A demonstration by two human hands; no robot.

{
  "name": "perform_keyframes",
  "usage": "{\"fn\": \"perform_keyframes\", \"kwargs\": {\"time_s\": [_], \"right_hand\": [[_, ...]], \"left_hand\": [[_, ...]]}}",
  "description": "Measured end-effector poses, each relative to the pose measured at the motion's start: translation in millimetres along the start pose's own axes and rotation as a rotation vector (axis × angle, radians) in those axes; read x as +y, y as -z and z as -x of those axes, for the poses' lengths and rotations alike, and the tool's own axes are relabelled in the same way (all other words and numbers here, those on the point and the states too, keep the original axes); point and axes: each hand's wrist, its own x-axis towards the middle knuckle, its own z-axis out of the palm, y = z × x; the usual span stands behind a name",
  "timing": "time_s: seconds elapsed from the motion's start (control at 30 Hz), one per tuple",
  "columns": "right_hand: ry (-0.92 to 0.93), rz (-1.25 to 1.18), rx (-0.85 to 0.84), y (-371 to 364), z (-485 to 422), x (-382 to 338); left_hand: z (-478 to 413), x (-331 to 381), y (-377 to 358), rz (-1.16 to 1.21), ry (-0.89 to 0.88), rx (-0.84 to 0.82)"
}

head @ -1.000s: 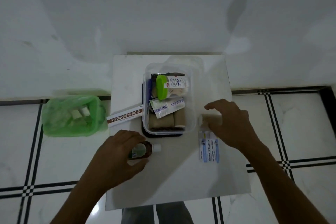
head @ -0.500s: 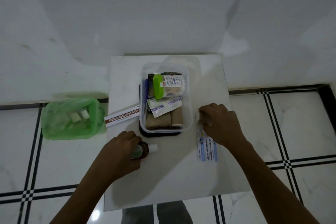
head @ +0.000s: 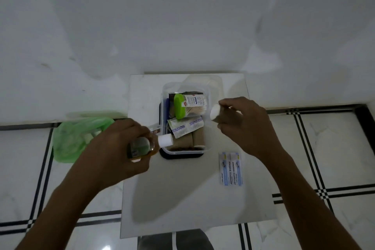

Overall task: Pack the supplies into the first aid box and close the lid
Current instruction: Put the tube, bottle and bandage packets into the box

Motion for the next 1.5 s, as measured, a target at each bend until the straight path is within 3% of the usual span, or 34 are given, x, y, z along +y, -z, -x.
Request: {"fn": "perform_keyframes", "kwargs": {"time_s": [0.33, 0.6, 0.8, 0.9, 1.0, 1.07, 1.17, 1.3, 1.4, 1.5], "right_hand": [[0.142, -0.152, -0.033, -25, -31, -26], [0.253, 0.069, -0.110, -48, -38, -15], [0.332, 0.285, -0.053, -66, -31, -8], [0.296, 0.309, -0.046, -70, -29, -7], [0.272, 0.285, -0.058, -69, -30, -9], [0.262, 0.198, -0.059, -62, -27, -11], [0.136, -0.027, 0.062, -47, -16, -6], [-0.186, -0.157, 0.203, -43, 12, 12], [-0.491, -0.171, 0.124, -59, 38, 30], [-0.713, -0.014, -0.037, -74, 60, 46]], "left_hand": [[-62, 41, -44, -0.058, -0.121, -0.028], [-69, 33, -63, -0.150, -0.122, -0.106], [-66, 12, -72, -0.116, -0.249, -0.010], [-59, 9, -71, 0.046, -0.269, 0.156], [-51, 2, -62, 0.238, -0.117, 0.420], [-45, -9, -57, 0.259, 0.005, 0.454], [-37, -31, -57, 0.223, 0.163, 0.246], [-31, -49, -71, 0.036, 0.250, -0.065], [-33, -49, -82, -0.036, 0.271, -0.108], [-34, -42, -84, -0.027, 0.333, -0.061]]}}
